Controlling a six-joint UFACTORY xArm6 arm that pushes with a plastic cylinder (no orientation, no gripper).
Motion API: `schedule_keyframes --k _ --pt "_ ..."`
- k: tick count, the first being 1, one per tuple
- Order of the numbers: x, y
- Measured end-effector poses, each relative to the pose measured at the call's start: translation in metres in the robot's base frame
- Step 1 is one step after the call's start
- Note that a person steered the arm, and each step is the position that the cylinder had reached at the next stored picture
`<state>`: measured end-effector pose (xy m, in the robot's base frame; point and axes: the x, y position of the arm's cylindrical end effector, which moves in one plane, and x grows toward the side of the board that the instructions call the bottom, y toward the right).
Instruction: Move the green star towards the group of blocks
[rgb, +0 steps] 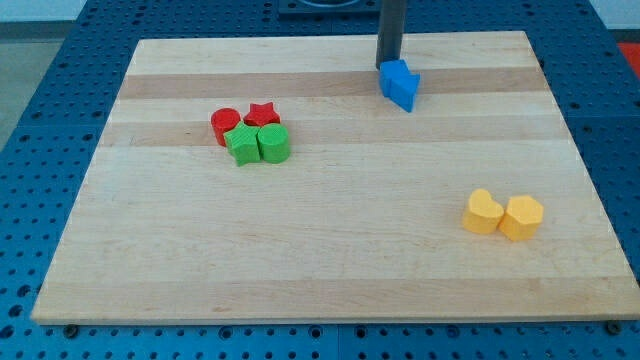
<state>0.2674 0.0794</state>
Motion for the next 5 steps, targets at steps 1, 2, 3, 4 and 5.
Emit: schedule_keyframes --k 1,2,3,4,5 --pt "0.014 0.003" --pt "0.027 0.01" --pt "0.042 0.02" --pt "0.057 0.027" --pt "0.073 0.035"
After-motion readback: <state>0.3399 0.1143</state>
